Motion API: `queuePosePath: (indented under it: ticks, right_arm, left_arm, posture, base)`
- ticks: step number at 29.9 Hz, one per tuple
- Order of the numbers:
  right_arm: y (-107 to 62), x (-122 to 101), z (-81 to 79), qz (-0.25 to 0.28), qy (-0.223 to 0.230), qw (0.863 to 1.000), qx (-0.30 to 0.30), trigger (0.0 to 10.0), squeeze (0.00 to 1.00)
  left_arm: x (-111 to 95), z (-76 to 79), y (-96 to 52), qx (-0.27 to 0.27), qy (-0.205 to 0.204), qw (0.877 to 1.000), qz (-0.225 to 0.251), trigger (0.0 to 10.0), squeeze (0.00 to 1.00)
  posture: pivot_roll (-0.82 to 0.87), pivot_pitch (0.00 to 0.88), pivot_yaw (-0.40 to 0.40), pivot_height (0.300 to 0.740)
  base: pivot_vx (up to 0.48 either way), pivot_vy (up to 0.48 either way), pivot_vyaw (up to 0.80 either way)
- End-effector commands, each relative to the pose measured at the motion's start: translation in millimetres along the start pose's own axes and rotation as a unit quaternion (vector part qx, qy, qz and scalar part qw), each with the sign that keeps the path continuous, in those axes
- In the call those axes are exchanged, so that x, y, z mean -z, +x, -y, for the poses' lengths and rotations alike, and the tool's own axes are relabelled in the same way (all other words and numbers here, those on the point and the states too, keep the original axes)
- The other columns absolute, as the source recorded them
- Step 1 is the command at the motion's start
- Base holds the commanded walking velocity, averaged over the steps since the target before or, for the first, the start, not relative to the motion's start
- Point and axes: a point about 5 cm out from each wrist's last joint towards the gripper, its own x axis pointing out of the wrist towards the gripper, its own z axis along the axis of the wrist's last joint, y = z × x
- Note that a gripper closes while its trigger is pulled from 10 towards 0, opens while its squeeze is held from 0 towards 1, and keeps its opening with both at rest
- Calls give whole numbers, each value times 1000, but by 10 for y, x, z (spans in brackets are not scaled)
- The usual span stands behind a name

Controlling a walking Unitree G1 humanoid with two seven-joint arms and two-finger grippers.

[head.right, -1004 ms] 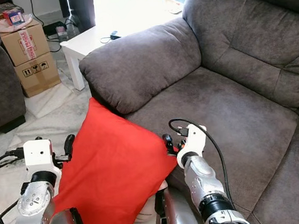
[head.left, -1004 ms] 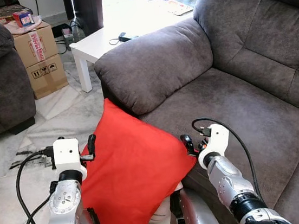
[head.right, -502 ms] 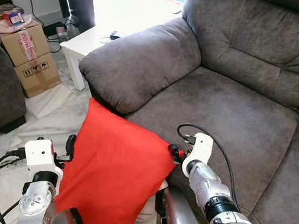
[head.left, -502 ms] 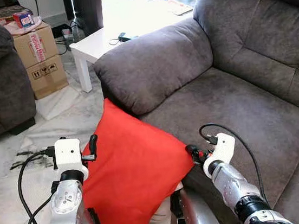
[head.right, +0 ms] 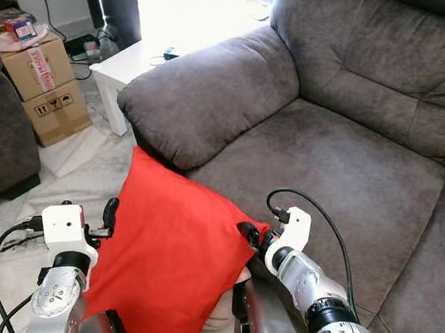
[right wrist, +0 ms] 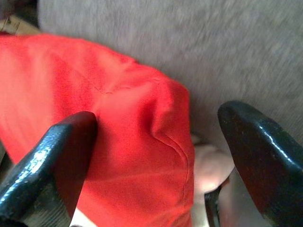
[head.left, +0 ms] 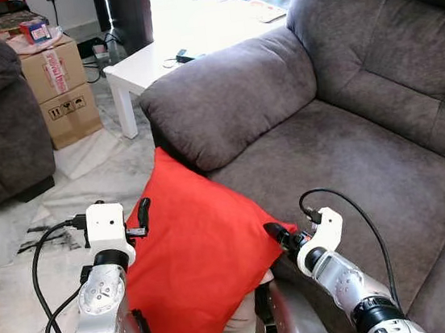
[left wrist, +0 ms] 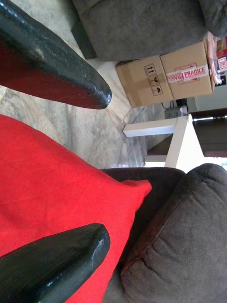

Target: Move the pillow to the sofa from floor

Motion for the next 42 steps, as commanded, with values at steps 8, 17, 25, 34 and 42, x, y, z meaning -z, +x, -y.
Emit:
queuePosePath:
  ticks: [8,17,25,34,42]
  right_arm:
    - [-50,57,-56,-4,27,997,-69,10000,0]
    - [-33,-16,-87,19,9,997,-75,10000,0]
    - [11,47,7,37,-58,998,1,10000,0]
    - [96,278,-123,10,61,998,-24,10000,0]
    - [102,461,-213,-25,77,995,-60,10000,0]
  left_arm:
    - [74,140,9,29,-13,999,-22,10000,0]
    - [73,139,16,25,-13,999,-19,10000,0]
    - [48,125,-13,20,-2,1000,-12,10000,0]
    - [49,0,-87,2,8,1000,-14,10000,0]
    - [68,-4,-149,0,9,1000,-19,10000,0]
  posture:
    - [53,91,-153,531]
    - [64,84,-161,531]
    - [97,93,-178,531]
    - [131,109,-190,531]
    - [137,119,-192,531]
  base:
    - [0,0,0]
    - [0,0,0]
    - [0,0,0]
    - [0,0,0]
    - [0,0,0]
